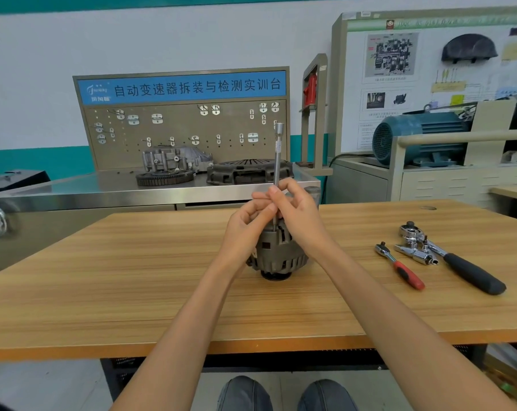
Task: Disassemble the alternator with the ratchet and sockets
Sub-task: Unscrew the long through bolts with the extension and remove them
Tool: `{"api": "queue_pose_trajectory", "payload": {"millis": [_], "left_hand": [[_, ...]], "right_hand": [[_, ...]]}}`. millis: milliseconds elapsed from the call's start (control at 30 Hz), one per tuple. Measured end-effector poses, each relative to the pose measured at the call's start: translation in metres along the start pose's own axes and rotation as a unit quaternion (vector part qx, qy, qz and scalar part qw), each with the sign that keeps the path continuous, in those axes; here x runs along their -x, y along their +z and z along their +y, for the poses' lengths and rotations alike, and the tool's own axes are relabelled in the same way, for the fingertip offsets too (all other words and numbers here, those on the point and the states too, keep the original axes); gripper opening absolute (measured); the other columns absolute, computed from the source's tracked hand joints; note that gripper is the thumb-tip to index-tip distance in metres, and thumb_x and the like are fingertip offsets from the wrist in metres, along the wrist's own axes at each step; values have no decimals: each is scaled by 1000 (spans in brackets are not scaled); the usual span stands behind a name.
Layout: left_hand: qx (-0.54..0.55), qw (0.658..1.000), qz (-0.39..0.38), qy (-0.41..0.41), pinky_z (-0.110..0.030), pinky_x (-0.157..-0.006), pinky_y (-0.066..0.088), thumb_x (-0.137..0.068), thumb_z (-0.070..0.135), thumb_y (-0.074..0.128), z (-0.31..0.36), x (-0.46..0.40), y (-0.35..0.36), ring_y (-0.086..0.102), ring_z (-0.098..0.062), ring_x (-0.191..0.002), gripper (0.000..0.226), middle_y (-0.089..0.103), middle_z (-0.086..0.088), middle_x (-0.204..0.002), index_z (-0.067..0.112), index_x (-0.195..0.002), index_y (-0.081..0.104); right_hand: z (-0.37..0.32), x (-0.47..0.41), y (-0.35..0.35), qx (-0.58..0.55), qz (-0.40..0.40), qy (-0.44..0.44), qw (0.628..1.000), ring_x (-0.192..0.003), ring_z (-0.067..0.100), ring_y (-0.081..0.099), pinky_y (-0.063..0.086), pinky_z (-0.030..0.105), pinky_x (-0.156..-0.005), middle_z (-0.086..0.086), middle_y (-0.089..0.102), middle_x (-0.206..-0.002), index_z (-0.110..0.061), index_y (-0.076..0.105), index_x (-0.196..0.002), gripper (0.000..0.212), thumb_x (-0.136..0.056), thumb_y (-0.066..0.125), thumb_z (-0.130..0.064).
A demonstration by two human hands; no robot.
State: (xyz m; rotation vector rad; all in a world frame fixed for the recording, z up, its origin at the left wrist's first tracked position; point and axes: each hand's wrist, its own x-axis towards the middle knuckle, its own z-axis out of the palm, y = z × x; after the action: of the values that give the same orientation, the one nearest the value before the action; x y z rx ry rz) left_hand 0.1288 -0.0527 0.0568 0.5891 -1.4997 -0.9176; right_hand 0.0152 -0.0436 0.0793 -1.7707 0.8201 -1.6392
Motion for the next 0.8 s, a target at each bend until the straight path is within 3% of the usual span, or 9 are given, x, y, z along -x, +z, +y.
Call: {"api": "queue_pose_trajectory", "payload": {"millis": [167,300,467,667,800], "left_hand": [[-7,1000,-5,-2,-9,-72,48,-95,11,55,1,1,0,67,0,-90,18,74,8,-93,15,-106,69],[-16,1000,-8,7,-10,-72,48,-94,9,56,1,0,-1,67,2,-85,15,74,11,-86,13,-102,69],[-17,1000,12,8,-11,-71,48,-92,10,60,-3,-1,2,67,-1,-85,11,74,8,-86,15,-97,69],[-20,1000,22,5,-13,-71,49,-91,12,62,-3,-1,4,66,-3,-84,11,72,6,-87,21,-91,67],[5,1000,3,2,-9,-69,48,-94,14,58,-2,0,1,66,1,-85,13,74,10,-87,13,-101,68]], "right_hand": [[-1,2,0,15,0,-15,1000,-97,10,65,51,25,-88,-2,69,-98,-19,62,-93,25,-101,38,-17],[-2,3,1,-21,0,2,1000,-90,2,66,50,15,-81,-3,70,-95,-17,63,-104,26,-102,36,-19],[-2,5,3,-13,17,15,1000,-91,3,67,51,16,-82,-5,73,-93,-19,52,-105,13,-96,51,-28],[-4,4,3,-1,12,-5,1000,-85,5,68,53,16,-74,-3,71,-96,-15,51,-90,10,-98,47,-21],[-3,4,0,3,0,2,1000,-96,11,67,53,30,-88,-1,71,-102,-12,55,-95,14,-100,44,-20]]}}
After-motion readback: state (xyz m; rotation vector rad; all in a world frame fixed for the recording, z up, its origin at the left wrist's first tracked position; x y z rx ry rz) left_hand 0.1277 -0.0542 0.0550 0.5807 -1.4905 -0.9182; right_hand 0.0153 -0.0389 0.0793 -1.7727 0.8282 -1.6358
